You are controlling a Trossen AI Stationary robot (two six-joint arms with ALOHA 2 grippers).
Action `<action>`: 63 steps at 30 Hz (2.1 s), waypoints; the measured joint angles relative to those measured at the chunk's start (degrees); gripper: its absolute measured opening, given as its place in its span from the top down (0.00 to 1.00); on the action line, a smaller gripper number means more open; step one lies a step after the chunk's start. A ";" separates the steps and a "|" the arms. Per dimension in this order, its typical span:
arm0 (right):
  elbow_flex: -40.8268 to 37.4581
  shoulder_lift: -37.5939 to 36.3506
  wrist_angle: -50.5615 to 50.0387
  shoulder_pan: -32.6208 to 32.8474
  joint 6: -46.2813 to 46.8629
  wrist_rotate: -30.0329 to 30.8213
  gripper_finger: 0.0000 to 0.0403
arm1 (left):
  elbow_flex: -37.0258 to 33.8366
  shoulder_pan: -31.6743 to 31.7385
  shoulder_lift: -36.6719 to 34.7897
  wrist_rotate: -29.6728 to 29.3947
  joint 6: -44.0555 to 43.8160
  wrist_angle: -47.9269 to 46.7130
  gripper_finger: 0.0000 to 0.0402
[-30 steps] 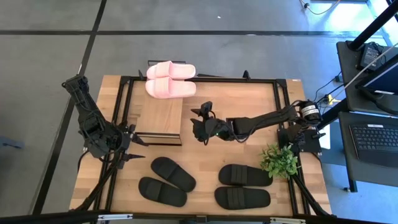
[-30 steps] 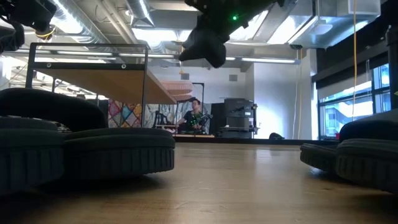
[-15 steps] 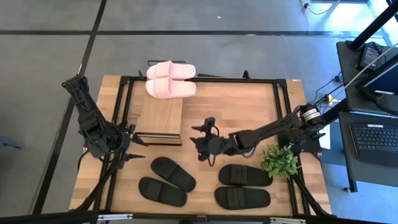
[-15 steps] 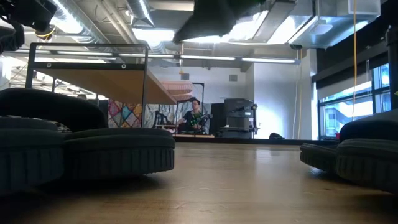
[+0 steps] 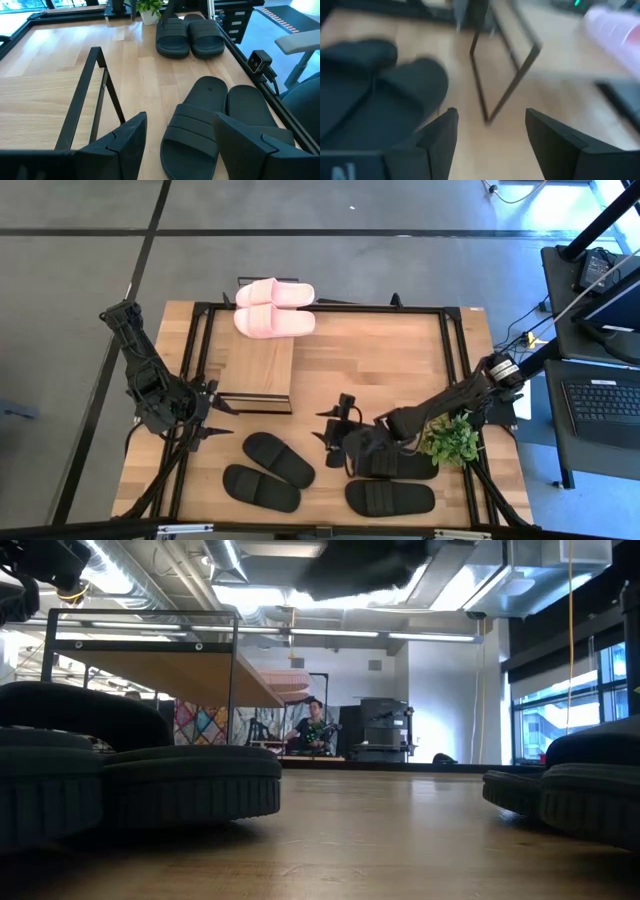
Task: Pick and place slides into the shelf
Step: Put the top right black slide under the shelf
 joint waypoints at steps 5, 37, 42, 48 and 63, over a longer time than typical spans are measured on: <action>0.37 -2.07 -13.28 1.06 7.41 -3.38 0.42 | 0.00 0.00 0.00 0.00 0.02 0.00 0.46; 7.04 -6.25 -74.26 10.56 21.33 -22.37 0.42 | 0.00 -0.02 0.00 -0.02 0.11 -0.04 0.46; 5.99 -6.25 -73.84 14.08 20.69 -22.02 0.42 | 0.00 -0.02 0.00 -0.02 0.11 -0.04 0.46; -0.54 -6.25 -65.20 15.18 21.21 -20.92 0.42 | 0.00 -0.02 -0.02 -0.04 0.09 -0.04 0.46; -11.10 -6.23 -42.93 15.18 18.32 -20.84 0.42 | 0.00 0.00 0.00 -0.04 0.09 -0.04 0.46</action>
